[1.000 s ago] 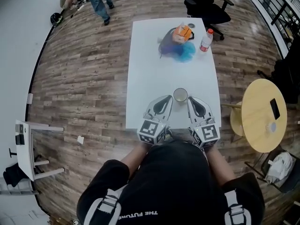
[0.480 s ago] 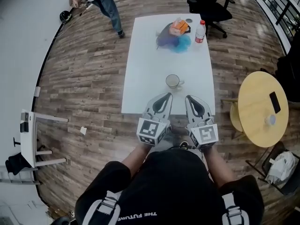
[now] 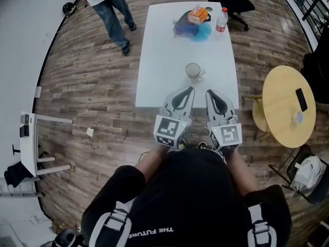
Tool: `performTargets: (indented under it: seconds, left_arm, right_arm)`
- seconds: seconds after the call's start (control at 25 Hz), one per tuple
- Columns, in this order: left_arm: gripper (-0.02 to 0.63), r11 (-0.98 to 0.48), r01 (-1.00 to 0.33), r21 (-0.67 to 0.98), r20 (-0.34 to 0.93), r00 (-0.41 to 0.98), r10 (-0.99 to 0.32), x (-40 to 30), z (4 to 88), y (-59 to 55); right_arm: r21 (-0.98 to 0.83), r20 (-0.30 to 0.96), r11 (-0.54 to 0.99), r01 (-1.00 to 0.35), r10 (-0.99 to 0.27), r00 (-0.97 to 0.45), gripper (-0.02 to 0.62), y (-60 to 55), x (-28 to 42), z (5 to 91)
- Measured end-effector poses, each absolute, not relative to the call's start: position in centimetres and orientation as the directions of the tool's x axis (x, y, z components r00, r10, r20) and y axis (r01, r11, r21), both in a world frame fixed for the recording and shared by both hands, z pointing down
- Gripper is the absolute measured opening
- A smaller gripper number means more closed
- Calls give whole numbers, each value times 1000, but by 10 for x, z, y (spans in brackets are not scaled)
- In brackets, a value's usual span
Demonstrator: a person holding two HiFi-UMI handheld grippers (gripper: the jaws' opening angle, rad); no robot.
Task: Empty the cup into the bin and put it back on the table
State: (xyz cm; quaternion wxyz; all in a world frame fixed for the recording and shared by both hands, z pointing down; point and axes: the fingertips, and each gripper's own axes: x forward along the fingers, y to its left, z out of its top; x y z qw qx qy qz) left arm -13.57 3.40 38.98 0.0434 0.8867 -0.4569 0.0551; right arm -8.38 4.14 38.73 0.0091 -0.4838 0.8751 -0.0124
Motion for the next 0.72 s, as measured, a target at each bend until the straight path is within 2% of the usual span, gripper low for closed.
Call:
performTargets:
  seconds: [0.72]
  left_arm:
    - [21, -574, -818, 22, 133, 572, -810, -161, 387, 36]
  right_arm:
    - [-7, -14, 540, -842, -842, -540, 17, 43, -111, 383]
